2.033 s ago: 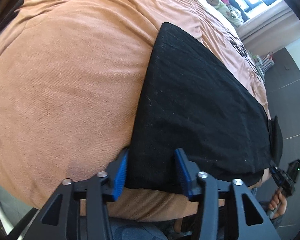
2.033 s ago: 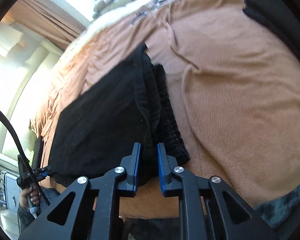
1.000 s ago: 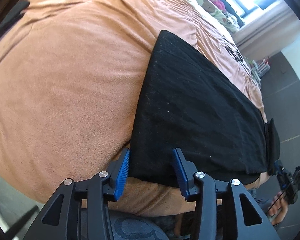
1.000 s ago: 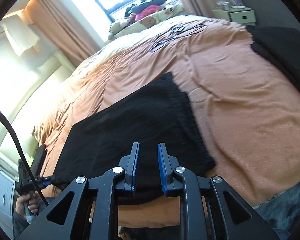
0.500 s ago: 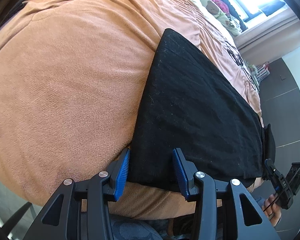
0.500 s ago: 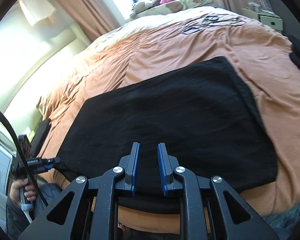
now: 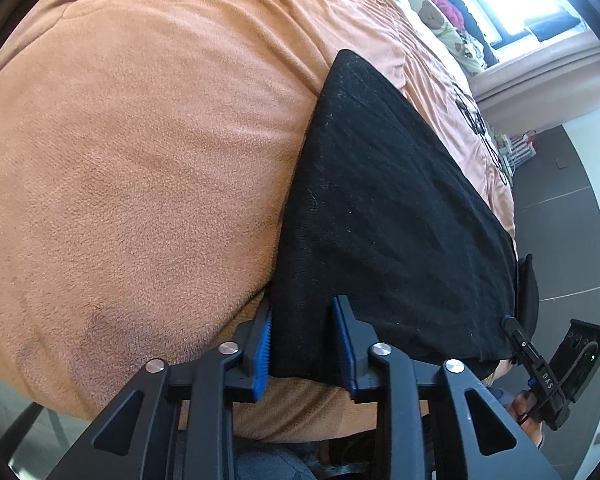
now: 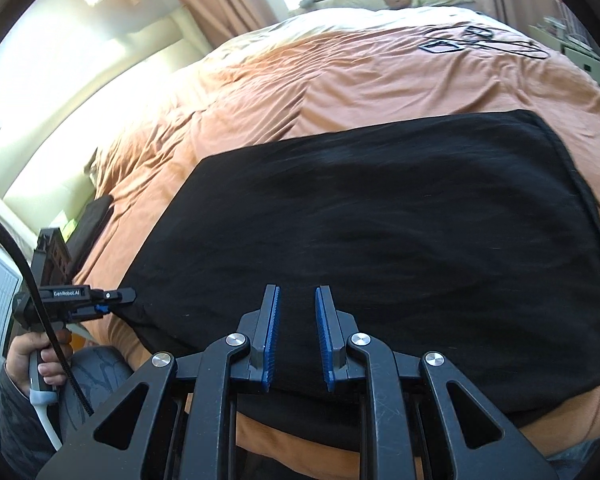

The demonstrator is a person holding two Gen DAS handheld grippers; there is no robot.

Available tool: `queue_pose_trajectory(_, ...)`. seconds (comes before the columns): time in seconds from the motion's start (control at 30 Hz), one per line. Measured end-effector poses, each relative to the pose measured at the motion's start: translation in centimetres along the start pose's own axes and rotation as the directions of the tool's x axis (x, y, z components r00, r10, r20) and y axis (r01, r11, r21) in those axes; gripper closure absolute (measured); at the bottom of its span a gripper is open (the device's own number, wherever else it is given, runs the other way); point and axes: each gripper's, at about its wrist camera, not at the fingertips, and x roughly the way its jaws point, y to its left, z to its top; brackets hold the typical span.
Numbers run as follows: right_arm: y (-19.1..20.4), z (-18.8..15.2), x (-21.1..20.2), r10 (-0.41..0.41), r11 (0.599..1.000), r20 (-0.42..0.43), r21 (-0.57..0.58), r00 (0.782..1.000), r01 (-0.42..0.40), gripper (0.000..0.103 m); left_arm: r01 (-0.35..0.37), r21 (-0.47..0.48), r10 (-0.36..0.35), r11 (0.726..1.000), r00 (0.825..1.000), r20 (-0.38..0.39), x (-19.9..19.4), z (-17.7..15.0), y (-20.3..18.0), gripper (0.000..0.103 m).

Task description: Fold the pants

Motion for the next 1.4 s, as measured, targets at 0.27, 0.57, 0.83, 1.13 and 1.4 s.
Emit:
queue_pose_trajectory(0.27,2.5,-0.2,4.7,-0.033,0.998,-0.116,-0.059,0.993,0.026,0.088,0.037,0.014,-0.038,0.999,0.998,0.051,-1.1,-0.6,0.0,0.08)
queue_pose_trajectory(0.57,3.3,-2.0,5.8,-0.059,0.997,-0.171,-0.06,0.984,0.05,0.087,0.091,0.006,-0.091,0.996,0.993,0.075,-1.7,-0.3,0.0,0.081)
queue_pose_trajectory(0.83,3.5,-0.3,4.5,-0.102,0.993,-0.148,-0.07,0.984,0.093,0.088,0.09,-0.03,-0.088,0.995,0.994,0.064,-1.6,0.0,0.0,0.081)
queue_pose_trajectory(1.13,4.3,0.9,7.0,-0.161,0.984,-0.166,-0.108,0.973,0.145,0.088,0.069,-0.059,-0.066,0.996,0.997,0.051,-1.2,0.3,0.2,0.081)
queue_pose_trajectory(1.4,3.9,3.0,9.5,-0.175,0.982,-0.161,-0.098,0.971,0.161,0.088,0.072,-0.055,-0.068,0.996,0.995,0.069,-1.1,0.1,0.2,0.081)
